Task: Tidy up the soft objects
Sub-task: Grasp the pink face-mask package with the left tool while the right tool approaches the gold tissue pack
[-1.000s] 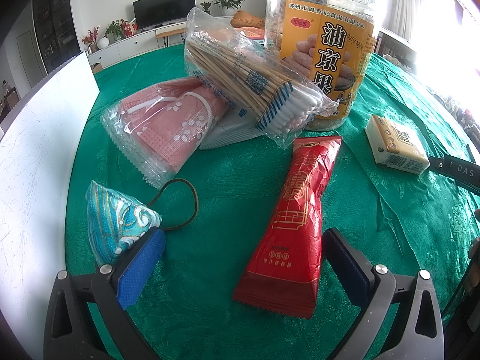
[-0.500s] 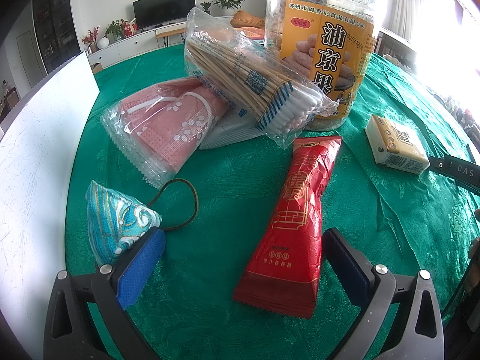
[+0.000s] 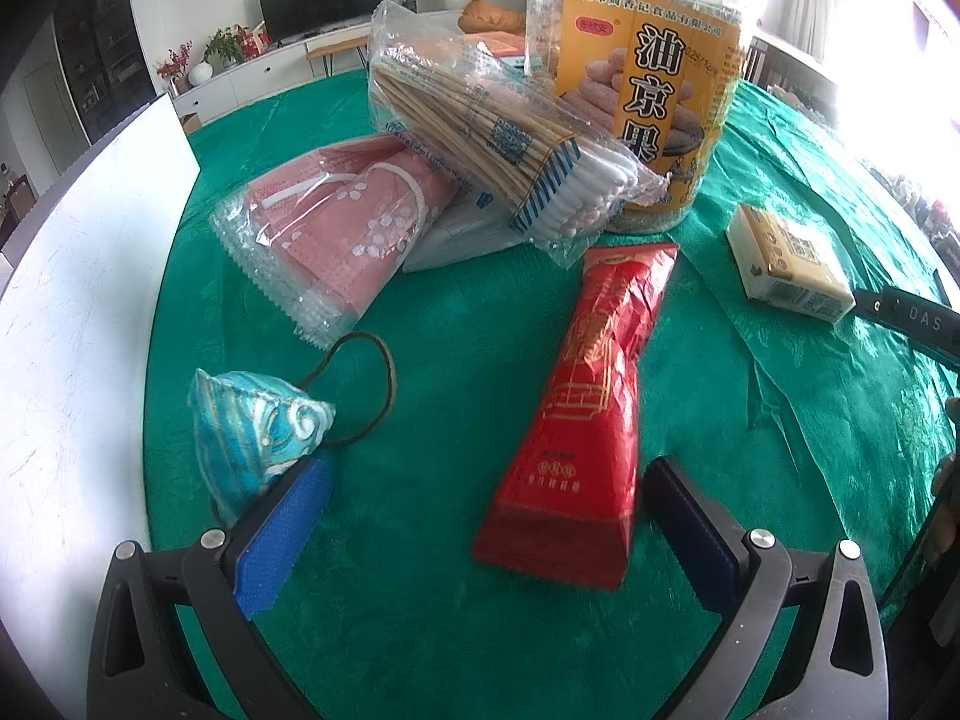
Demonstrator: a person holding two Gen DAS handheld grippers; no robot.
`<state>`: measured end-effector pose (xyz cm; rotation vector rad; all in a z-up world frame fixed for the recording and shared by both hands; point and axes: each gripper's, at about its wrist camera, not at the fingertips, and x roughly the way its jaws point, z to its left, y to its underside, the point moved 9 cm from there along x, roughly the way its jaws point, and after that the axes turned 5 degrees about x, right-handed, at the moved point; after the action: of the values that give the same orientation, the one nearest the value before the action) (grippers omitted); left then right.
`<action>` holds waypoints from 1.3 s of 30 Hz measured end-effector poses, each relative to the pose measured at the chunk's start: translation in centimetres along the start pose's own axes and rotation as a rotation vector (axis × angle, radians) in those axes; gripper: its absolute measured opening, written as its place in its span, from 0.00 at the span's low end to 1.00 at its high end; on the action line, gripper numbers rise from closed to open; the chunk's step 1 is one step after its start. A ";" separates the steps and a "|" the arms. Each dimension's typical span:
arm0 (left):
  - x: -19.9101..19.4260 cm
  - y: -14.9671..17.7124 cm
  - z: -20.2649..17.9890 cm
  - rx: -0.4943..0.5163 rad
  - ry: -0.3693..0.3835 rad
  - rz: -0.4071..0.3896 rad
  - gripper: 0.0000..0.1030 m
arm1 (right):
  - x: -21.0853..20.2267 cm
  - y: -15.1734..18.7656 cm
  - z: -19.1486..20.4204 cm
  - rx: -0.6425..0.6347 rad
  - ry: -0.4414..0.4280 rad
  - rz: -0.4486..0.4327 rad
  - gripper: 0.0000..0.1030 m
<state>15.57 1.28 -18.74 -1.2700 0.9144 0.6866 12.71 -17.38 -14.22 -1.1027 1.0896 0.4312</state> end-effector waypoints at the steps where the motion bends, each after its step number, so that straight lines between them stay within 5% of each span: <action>1: -0.4 0.1 -0.2 0.005 0.009 0.015 1.00 | 0.0 0.0 0.0 0.000 0.000 0.000 0.86; 4: -3.0 -1.7 0.6 0.015 0.042 -0.015 1.00 | 0.0 0.0 0.0 0.000 0.000 0.000 0.86; 8: -5.7 -6.5 3.1 0.094 -0.017 -0.010 1.00 | 0.0 0.0 0.0 0.000 0.000 0.000 0.86; 15: 0.3 -10.4 5.9 0.304 -0.134 0.158 1.00 | -0.1 0.0 0.0 0.002 -0.007 0.000 0.86; 17: 2.0 -10.8 6.0 0.334 -0.142 0.163 0.99 | -0.3 -0.2 0.1 0.014 -0.047 0.000 0.86; 19: 2.7 -11.0 5.8 0.359 -0.139 0.154 0.99 | -1.2 -0.5 0.8 0.046 -0.210 -0.003 0.86; 21: 2.9 -11.2 5.1 0.376 -0.111 0.133 0.90 | -2.3 -0.8 1.9 0.058 -0.364 -0.017 0.85; 23: 2.9 -11.0 4.5 0.375 -0.065 0.135 0.42 | -3.2 -0.8 3.2 0.007 -0.417 -0.037 0.85; 25: 2.5 -11.2 4.5 0.320 -0.025 0.140 0.35 | -3.9 -0.5 5.5 -0.078 -0.480 -0.032 0.85; 28: 0.7 -11.6 6.1 0.216 -0.005 0.113 0.31 | -3.5 0.9 9.1 -0.281 -0.461 0.013 0.85; 31: -2.0 -11.7 8.8 0.133 -0.054 0.073 0.31 | -2.0 1.3 10.6 -0.431 -0.285 -0.002 0.85; 35: -6.0 -12.2 11.2 0.142 -0.177 -0.030 0.31 | 0.2 -2.7 7.1 -0.244 -0.212 0.016 0.85; 39: -7.2 -12.0 11.5 0.105 -0.137 -0.068 0.31 | -0.6 -6.3 4.9 -0.174 -0.352 0.057 0.85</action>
<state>24.44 10.66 -6.06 -1.1413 0.7818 0.6556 19.53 -15.73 -10.42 -1.0985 0.7841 0.7470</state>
